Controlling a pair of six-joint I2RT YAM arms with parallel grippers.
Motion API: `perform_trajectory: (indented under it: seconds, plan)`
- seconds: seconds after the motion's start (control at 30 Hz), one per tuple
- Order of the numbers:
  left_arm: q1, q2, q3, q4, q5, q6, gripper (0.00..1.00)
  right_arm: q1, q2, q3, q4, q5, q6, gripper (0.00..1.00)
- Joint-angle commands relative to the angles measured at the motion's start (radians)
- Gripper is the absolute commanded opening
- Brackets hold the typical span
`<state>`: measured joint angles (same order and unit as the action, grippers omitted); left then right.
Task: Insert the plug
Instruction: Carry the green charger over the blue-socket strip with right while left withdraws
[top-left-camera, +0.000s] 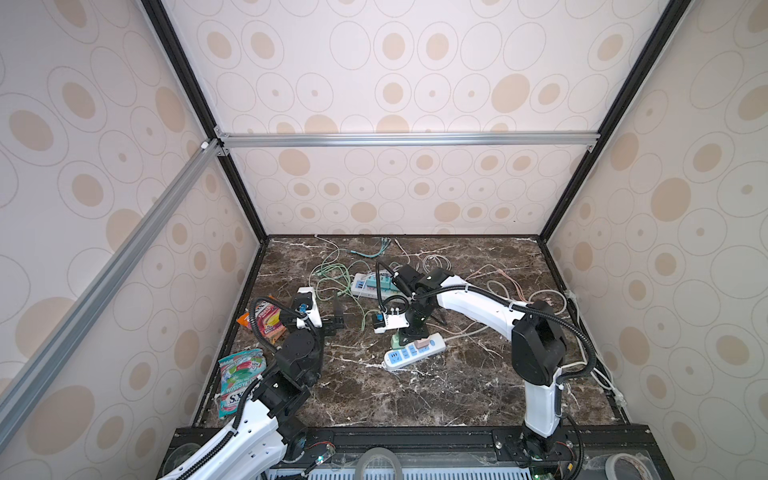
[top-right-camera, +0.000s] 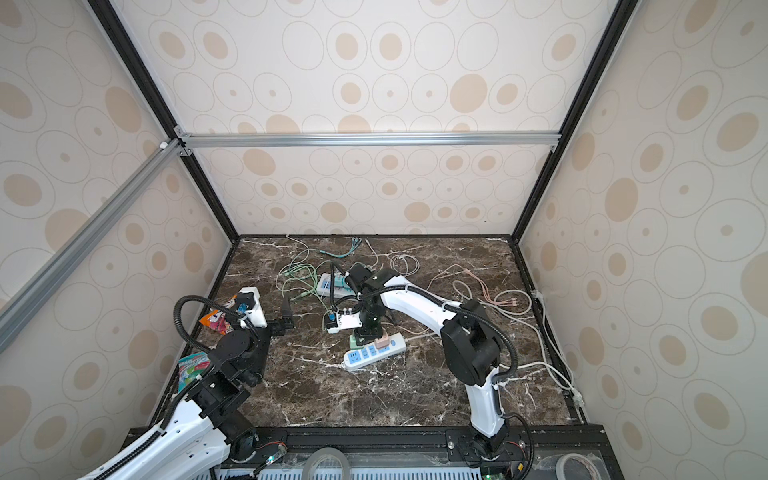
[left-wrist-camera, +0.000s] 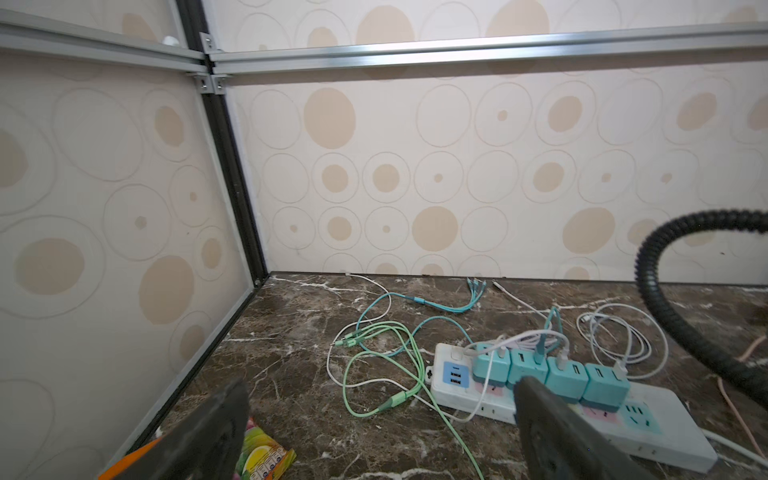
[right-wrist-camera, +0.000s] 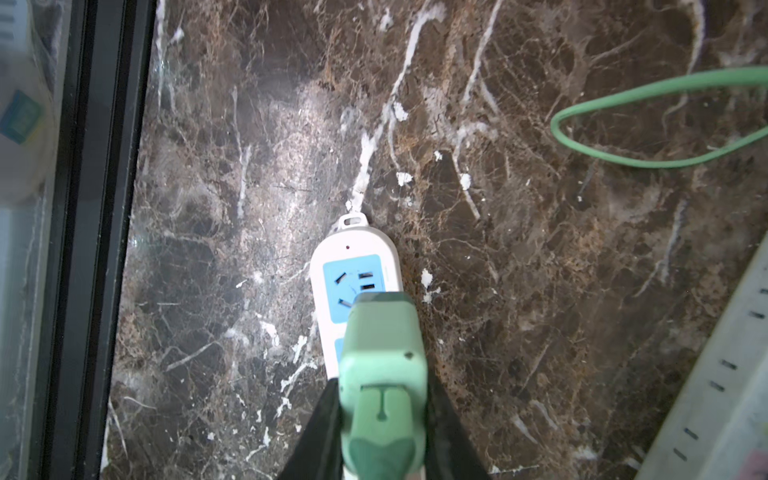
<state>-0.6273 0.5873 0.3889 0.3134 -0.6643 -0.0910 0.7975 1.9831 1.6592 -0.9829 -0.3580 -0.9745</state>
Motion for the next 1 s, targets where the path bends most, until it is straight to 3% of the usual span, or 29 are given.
perform_trajectory:
  seconds: [0.0, 0.37, 0.67, 0.97]
  plan:
    - [0.010, -0.058, -0.029, 0.049, -0.081, -0.038, 0.98, 0.029, 0.040, 0.054, -0.045, 0.004, -0.098, 0.00]
    - [0.015, -0.173, -0.070, -0.011, -0.093, -0.052, 0.98, 0.048, 0.083, 0.090, -0.103, 0.025, -0.154, 0.00]
    - [0.018, -0.160, -0.072, -0.013, -0.084, -0.052, 0.98, 0.056, 0.075, 0.079, -0.111, 0.064, -0.165, 0.00]
    - [0.018, -0.154, -0.074, -0.013, -0.079, -0.056, 0.98, 0.057, 0.001, 0.082, -0.079, 0.014, -0.127, 0.00]
